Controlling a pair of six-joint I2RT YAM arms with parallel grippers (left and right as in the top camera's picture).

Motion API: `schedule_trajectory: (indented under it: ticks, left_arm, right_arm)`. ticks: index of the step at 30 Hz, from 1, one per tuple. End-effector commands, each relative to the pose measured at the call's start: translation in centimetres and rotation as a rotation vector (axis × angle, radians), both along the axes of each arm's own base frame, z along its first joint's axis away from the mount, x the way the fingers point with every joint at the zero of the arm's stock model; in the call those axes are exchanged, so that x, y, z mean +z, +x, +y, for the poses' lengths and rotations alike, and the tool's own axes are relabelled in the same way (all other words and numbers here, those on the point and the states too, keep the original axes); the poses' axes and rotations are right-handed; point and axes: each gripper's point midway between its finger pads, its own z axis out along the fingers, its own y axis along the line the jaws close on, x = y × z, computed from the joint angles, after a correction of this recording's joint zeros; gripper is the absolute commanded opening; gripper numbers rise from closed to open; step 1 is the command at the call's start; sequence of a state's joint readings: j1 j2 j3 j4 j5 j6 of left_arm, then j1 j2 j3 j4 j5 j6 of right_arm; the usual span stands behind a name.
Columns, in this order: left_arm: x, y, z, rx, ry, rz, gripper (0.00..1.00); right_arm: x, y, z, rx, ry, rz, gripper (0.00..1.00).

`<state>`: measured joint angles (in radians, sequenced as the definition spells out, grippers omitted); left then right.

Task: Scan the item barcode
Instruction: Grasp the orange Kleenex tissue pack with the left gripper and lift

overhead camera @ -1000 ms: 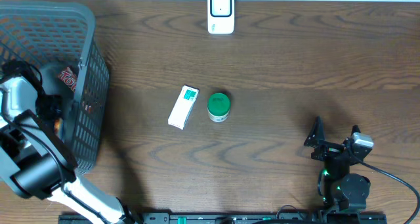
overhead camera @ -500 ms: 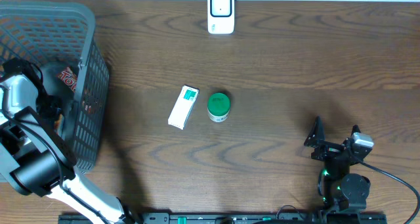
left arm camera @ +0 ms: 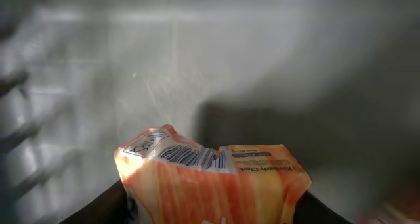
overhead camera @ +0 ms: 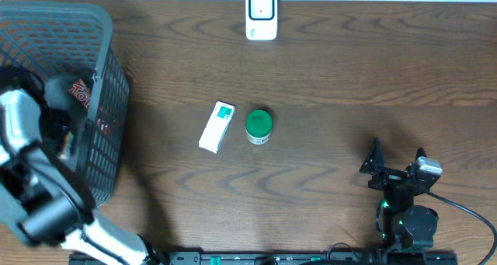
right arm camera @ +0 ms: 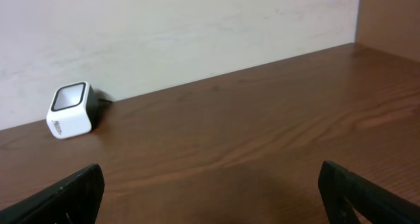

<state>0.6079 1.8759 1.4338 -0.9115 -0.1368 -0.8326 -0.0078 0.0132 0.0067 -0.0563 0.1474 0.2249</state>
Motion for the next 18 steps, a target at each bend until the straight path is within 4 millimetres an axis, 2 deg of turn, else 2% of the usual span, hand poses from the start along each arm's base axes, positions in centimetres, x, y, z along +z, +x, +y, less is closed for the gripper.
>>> schedule_trajectory:
  ticks: [1,2,3,4,5,8,10,11,14,15,18]
  left_arm:
    - [9.6,1.3,-1.2,-0.069,0.078,-0.269,0.55]
    - [12.0,1.3,-2.0,-0.094,0.092,-0.345,0.54]
    - [13.7,1.3,-2.5,-0.108,0.103,-0.395,0.55]
    - [16.7,0.9,-3.7,-0.137,0.123,-0.487,0.55]
    - [18.8,0.6,-4.7,-0.160,0.132,-0.553,0.54]
    - [24.5,-0.6,-8.7,-0.264,0.150,-0.745,0.54]
    - [26.8,-1.5,-11.1,-0.323,0.161,-0.823,0.54]
    - [27.9,-2.0,-12.7,-0.367,0.164,-0.859,0.55]
    - [29.3,-2.9,-17.4,-0.496,0.107,-0.918,0.55]
    - [29.5,-3.1,-19.9,-0.577,0.066,-0.936,0.54]
    - [28.8,-2.9,-23.7,-0.705,0.004,-0.928,0.55]
  right_arm:
    - [-0.2,0.0,0.0,-0.001,-0.013,0.007,0.99]
    - [-0.1,0.0,0.0,-0.001,-0.013,0.007,0.99]
    - [-0.2,0.0,0.0,-0.001,-0.013,0.007,0.99]
    - [-0.1,0.0,0.0,-0.001,-0.013,0.007,0.99]
    - [-0.1,0.0,0.0,-0.001,-0.013,0.007,0.99]
    - [-0.1,0.0,0.0,-0.001,-0.013,0.007,0.99]
    - [-0.1,0.0,0.0,0.000,-0.013,0.007,0.99]
    - [-0.1,0.0,0.0,-0.001,-0.013,0.007,0.99]
    - [-0.1,0.0,0.0,-0.001,-0.013,0.007,0.99]
    - [-0.1,0.0,0.0,-0.001,-0.013,0.007,0.99]
    - [-0.1,0.0,0.0,0.000,-0.013,0.007,0.99]
